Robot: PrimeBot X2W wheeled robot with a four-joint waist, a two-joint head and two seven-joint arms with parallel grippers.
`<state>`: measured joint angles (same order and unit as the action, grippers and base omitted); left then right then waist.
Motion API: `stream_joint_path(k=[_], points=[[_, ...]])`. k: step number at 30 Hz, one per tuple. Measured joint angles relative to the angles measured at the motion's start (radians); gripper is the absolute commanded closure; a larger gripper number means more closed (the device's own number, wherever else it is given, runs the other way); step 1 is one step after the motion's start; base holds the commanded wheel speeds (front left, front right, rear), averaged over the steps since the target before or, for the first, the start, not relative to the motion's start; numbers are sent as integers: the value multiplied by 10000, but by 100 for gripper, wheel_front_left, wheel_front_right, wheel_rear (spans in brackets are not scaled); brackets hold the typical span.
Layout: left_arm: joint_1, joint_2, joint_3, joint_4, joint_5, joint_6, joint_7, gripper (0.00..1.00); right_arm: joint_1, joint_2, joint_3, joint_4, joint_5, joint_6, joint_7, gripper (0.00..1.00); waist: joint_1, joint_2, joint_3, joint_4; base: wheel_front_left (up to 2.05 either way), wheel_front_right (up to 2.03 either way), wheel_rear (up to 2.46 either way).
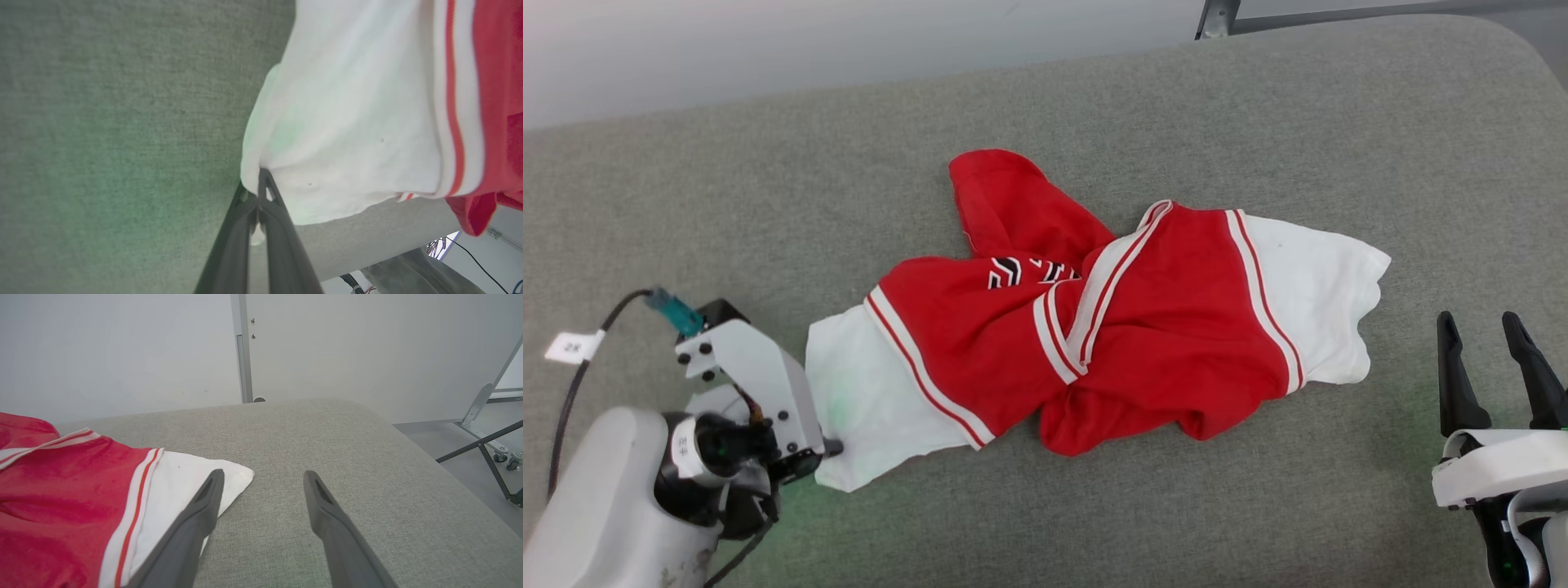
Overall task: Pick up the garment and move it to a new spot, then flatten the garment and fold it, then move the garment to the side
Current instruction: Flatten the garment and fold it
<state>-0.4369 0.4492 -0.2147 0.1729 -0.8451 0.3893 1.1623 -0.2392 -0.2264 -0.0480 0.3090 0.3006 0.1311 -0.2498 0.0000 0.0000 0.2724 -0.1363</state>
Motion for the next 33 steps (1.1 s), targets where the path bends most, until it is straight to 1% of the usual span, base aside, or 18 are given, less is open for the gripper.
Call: stream_joint_path(k=[4, 12, 15, 19, 24, 26, 27, 28, 29, 30, 31, 33], points=[[-229, 71, 31, -362, 8, 38, 48, 100, -2, 6, -19, 4, 0, 0, -12, 0, 0, 1, 82, 32, 0, 0, 0], [-1342, 554, -48, -982, 397, 63, 255, 100, -176, 42, 136, 50, 88, 0, 6, 0, 0, 1, 297, -24, 0, 0, 0], [-1954, 706, -109, -1060, 633, -48, 190, 100, -210, 33, 161, 90, 107, 0, 8, 0, 0, 0, 406, -83, 0, 0, 0], [-2834, 828, -174, -738, 909, -435, -169, 100, -310, 29, 226, 144, 146, 0, 4, 0, 0, 0, 558, -193, 0, 0, 0], [-3801, 823, -309, 261, 1137, -1160, -928, 100, -460, 31, 382, 232, 176, 0, -12, 0, 0, 0, 781, -353, 0, 0, 0], [-4175, 752, -320, 755, 1179, -1388, -1262, 100, -562, 42, 445, 251, 244, 0, -15, 0, 0, 0, 882, -415, 0, 0, 0], [-4312, 744, -372, 1012, 1248, -1597, -1455, 96, -607, 44, 466, 257, 259, 0, -17, 0, 0, 0, 935, -445, 0, 0, 0], [-4423, 715, -387, 1281, 1300, -1685, -1664, 100, -617, 48, 491, 265, 265, 0, -31, 0, 0, 0, 985, -475, 0, 0, 0], [-4513, 665, -395, 1605, 1313, -1779, -1829, 100, -622, 54, 504, 286, 272, 0, -50, 0, 0, 1, 1032, -505, 0, 0, 0], [-4557, 631, -449, 1873, 1313, -1965, -1942, 93, -636, 59, 518, 301, 301, 0, -56, 0, 0, 1, 1076, -534, 0, 0, 0], [-4577, 596, -531, 2127, 1346, -2157, -2119, 67, -657, 63, 525, 320, 316, 0, -56, 0, 0, 0, 1113, -559, 0, 0, 0], [-4617, 460, -487, 2610, 1283, -2414, -2529, 55, -741, 73, 531, 368, 324, 0, -59, 0, 0, 0, 1164, -599, 0, 0, 0]])
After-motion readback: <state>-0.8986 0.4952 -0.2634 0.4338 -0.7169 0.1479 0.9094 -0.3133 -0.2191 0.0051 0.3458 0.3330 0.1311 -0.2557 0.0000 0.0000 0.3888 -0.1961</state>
